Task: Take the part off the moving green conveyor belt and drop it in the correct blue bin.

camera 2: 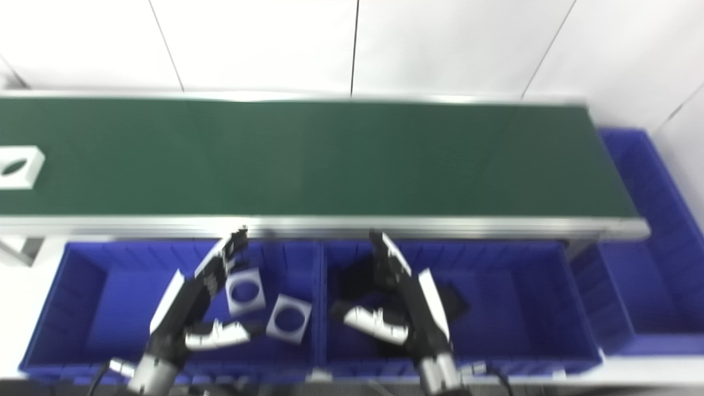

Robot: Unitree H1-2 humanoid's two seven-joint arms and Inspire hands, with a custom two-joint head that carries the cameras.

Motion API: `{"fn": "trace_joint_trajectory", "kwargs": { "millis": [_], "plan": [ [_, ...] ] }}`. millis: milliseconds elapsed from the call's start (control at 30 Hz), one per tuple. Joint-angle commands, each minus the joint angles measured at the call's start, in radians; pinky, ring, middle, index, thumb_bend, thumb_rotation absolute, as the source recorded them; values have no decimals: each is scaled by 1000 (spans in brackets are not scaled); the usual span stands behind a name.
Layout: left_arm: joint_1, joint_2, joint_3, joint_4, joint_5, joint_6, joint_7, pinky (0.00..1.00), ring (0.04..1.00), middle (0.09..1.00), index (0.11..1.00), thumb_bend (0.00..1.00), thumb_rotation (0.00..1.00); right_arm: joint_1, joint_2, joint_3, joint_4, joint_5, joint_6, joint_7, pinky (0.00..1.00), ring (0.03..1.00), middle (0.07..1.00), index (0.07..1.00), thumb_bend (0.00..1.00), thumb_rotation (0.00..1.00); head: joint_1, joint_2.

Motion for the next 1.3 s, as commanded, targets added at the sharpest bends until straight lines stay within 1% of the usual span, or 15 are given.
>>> {"fn": "trace_joint_trajectory", "kwargs": {
  "millis": [0, 133, 233, 300, 467, 700, 767, 833, 867, 900, 933, 967, 1000, 1133, 1267],
  "plan": [
    [-11, -4, -5, -7, -20, -56, 1, 876, 959, 980, 938, 860, 309, -1, 4, 2, -20, 12, -43, -3, 883, 927, 938, 929, 743, 409, 1, -7],
    [-14, -5, -4, 1, -18, -64, 4, 878, 955, 978, 937, 873, 318, -2, 3, 5, -12, -1, -58, -11, 882, 922, 932, 924, 742, 415, -1, -9],
    [-12, -7, -5, 9, -18, -68, 6, 871, 960, 983, 939, 869, 309, -2, 0, 7, 2, -7, -75, -18, 880, 920, 926, 922, 742, 425, 2, -44],
    [-14, -10, -5, 19, -10, -77, 10, 864, 958, 983, 938, 863, 297, -2, -2, 7, 15, -5, -86, -21, 876, 922, 926, 924, 734, 415, 9, -51],
    [-22, -9, -5, 33, -17, -80, 4, 859, 961, 984, 938, 876, 308, -7, -2, 3, 16, 4, -73, -18, 887, 924, 929, 922, 742, 409, 11, -48],
    [-24, -10, -3, 31, -16, -74, 7, 864, 970, 987, 936, 877, 299, -15, -5, 5, 31, -7, -95, -22, 880, 923, 926, 922, 741, 423, 12, -39],
    [-31, -8, -1, 42, -11, -94, 10, 857, 963, 987, 938, 866, 298, -18, -3, 5, 32, -10, -87, -21, 885, 925, 927, 924, 740, 423, 37, -34],
    [-34, -9, 2, 49, -8, -109, 18, 858, 955, 984, 940, 856, 286, -22, -2, 5, 33, -17, -80, -22, 887, 924, 928, 927, 734, 426, 85, -33],
    [-31, -16, 7, 43, -9, -112, 26, 859, 953, 983, 939, 854, 283, -24, -3, 4, 37, -15, -86, -22, 887, 923, 928, 928, 732, 427, 147, -36],
    [-28, -21, 10, 38, -10, -112, 32, 853, 943, 970, 929, 864, 282, -25, -4, 3, 40, -14, -91, -23, 900, 926, 932, 934, 720, 430, 147, -36],
    [-25, -26, 14, 31, -3, -113, 44, 848, 934, 959, 919, 871, 283, -27, -5, 2, 43, -8, -99, -23, 911, 933, 937, 940, 707, 431, 197, -40],
    [-23, -29, 16, 27, 3, -114, 53, 844, 928, 952, 913, 875, 285, -28, -5, 0, 45, -5, -105, -23, 918, 938, 941, 945, 697, 430, 197, -40],
    [-23, -28, 17, 27, 8, -115, 59, 845, 926, 950, 910, 881, 289, -28, -4, -1, 47, 1, -110, -23, 920, 941, 944, 948, 689, 429, 239, -51],
    [-28, -24, 13, 34, 45, -114, 88, 837, 905, 925, 884, 913, 314, -29, -1, -2, 44, -3, -110, -29, 916, 955, 963, 964, 627, 400, 283, -68],
    [-37, -23, 4, 45, 60, -114, 110, 823, 890, 911, 871, 935, 321, -34, -4, -3, 51, 5, -118, -28, 929, 961, 970, 970, 613, 407, 318, -84]
  ]
}}
